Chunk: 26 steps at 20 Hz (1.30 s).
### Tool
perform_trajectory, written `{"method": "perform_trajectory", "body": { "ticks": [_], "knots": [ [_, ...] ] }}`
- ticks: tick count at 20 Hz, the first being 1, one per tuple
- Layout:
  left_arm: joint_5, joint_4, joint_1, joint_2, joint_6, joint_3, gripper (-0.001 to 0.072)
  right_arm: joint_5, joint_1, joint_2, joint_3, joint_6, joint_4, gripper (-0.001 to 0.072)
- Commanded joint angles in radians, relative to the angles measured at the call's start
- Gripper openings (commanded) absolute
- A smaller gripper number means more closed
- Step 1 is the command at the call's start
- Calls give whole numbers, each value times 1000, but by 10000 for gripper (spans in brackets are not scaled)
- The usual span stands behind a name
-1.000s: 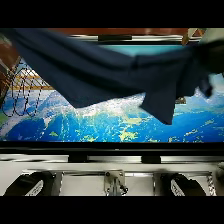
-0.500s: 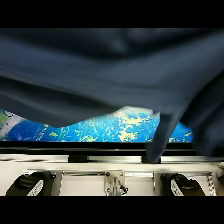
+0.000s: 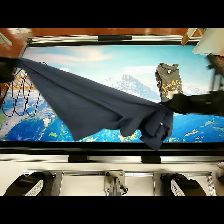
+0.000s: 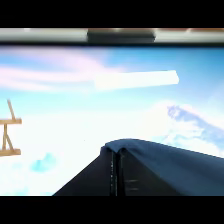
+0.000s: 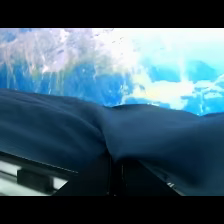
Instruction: Fold the shirts.
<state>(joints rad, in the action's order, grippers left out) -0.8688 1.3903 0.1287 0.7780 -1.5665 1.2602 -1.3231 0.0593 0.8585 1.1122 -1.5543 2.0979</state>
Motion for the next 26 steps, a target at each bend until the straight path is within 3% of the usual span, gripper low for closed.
{"method": "perform_trajectory", "body": {
  "ticks": [1, 3, 4, 7, 8, 9, 10, 11, 12, 14, 17, 18, 20, 23, 26],
  "knots": [
    [140, 12, 0, 176, -91, -101, 33, 424, -1, 158, -170, 12, 141, 73],
    [194, -30, 0, 298, -171, -101, 34, 587, -1, 285, -168, 7, 270, 73],
    [201, -79, 1, 354, -207, -101, 34, 616, -1, 342, -168, -1, 330, 73],
    [199, -165, 30, 504, -208, -101, 33, 615, -18, 485, -168, -42, 377, 74],
    [199, -166, 40, 537, -209, -101, 34, 621, -21, 504, -168, -54, 378, 104],
    [199, -172, 42, 555, -209, -101, 51, 623, -23, 509, -166, -74, 380, 283],
    [192, -173, 42, 560, -209, -101, 179, 610, -13, 505, -153, -122, 380, 534],
    [171, -171, 33, 555, -208, -97, 464, 568, 8, 496, -125, -187, 374, 588],
    [116, -171, 14, 551, -207, -81, 720, 508, 38, 483, -88, -222, 350, 588],
    [-122, -156, -59, 549, -146, -16, 718, 346, 128, 438, 6, -241, 193, 588],
    [-463, -102, -182, 550, -77, 9, 715, 109, 282, 358, 72, -190, -248, 587],
    [-519, -101, -210, 549, -53, -13, 711, 40, 330, 346, 66, -183, -330, 587],
    [-516, -124, -230, 550, -42, -112, 697, -39, 423, 345, 17, -188, -302, 587],
    [-351, -299, -207, 557, -7, -303, 698, -31, 480, 348, -102, -232, -112, 587],
    [-188, -412, -175, 558, 14, -399, 698, -19, 479, 348, -155, -246, -76, 587]
  ]
}}
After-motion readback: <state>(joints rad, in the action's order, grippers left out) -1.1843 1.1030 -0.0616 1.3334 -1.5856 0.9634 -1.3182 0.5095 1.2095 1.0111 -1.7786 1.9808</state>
